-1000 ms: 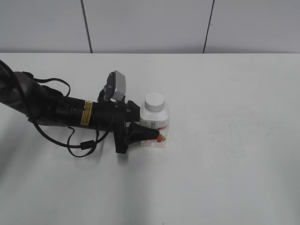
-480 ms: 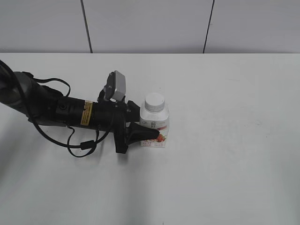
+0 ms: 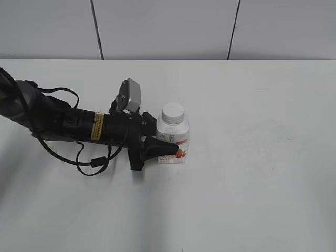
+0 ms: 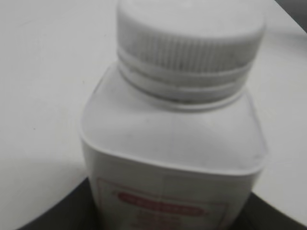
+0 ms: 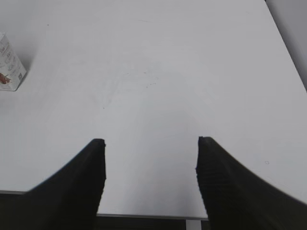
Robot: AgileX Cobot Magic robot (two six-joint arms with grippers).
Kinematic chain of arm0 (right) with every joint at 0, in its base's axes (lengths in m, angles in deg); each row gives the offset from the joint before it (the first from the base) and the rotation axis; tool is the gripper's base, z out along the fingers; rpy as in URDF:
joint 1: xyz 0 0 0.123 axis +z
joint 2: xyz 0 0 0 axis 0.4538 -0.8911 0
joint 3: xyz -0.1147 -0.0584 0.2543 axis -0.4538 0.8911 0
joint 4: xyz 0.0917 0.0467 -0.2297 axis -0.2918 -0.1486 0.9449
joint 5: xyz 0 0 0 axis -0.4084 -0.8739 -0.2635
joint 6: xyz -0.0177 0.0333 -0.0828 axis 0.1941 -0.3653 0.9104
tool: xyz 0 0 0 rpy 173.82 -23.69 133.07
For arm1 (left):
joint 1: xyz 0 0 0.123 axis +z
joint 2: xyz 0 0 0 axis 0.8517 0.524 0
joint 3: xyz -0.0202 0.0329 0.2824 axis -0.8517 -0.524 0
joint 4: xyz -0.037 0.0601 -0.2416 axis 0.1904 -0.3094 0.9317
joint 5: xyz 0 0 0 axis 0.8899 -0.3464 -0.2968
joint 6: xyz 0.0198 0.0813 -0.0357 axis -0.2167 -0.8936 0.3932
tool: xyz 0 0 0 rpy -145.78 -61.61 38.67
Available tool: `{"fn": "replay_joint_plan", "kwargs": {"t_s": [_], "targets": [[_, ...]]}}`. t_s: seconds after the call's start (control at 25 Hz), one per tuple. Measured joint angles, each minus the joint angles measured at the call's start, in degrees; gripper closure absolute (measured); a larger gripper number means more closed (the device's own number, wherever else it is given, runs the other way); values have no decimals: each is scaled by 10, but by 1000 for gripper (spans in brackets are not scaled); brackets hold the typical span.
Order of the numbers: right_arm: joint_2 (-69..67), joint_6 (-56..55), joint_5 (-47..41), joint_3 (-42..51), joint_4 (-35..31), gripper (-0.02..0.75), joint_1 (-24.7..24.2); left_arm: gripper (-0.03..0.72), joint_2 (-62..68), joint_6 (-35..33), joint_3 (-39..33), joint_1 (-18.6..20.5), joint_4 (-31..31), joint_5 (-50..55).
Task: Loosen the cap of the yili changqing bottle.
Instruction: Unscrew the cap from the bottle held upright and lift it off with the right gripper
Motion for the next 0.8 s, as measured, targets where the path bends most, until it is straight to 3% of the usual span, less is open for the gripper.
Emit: {"fn": "replay_joint_plan", "kwargs": {"t_s": [0.32, 0.8], "targets": [[-22, -2, 2, -25, -1, 258, 0, 330, 0, 0, 0, 0, 2, 0], [-344, -5, -9, -169, -70, 258, 0, 330, 0, 0, 0, 0, 4, 0]]}}
